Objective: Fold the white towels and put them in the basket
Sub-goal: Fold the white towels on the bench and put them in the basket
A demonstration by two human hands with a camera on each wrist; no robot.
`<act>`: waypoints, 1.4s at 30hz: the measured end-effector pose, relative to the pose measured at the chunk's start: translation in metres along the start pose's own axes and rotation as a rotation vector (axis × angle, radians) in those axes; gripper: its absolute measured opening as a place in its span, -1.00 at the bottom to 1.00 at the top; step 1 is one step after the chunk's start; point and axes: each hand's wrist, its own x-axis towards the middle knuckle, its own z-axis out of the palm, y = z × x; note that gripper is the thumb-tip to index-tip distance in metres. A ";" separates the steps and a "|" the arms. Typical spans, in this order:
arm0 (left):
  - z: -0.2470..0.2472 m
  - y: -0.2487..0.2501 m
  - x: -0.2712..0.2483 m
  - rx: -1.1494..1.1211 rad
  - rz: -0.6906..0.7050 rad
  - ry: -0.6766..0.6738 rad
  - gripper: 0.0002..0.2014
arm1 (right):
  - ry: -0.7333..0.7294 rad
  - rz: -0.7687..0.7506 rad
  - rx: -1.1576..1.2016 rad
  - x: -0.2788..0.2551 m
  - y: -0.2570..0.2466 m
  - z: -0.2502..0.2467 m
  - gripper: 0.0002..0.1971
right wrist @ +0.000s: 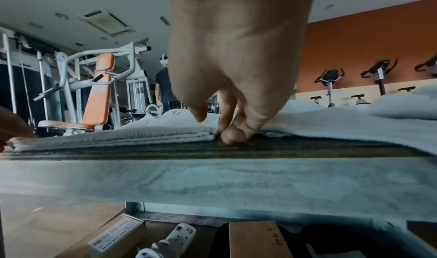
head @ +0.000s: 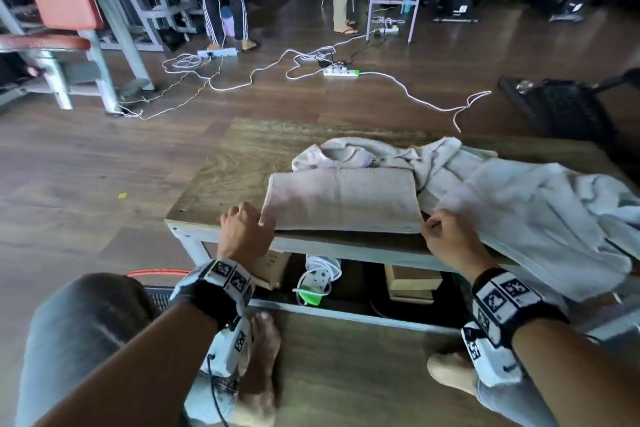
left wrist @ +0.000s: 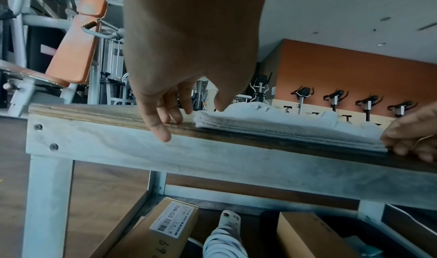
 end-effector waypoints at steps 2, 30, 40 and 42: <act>0.001 0.001 0.001 0.016 -0.012 -0.013 -0.59 | 0.016 0.001 -0.008 0.000 -0.005 0.000 -0.72; 0.006 0.017 0.000 0.087 0.398 -0.025 -0.67 | 0.034 -0.326 -0.330 -0.007 -0.021 0.013 -0.68; 0.026 0.048 -0.001 0.073 0.524 -0.079 -0.68 | 0.117 -0.468 -0.387 0.001 -0.050 0.034 -0.69; 0.038 0.060 -0.001 0.113 0.542 -0.180 -0.57 | -0.005 -0.497 -0.355 0.007 -0.063 0.049 -0.57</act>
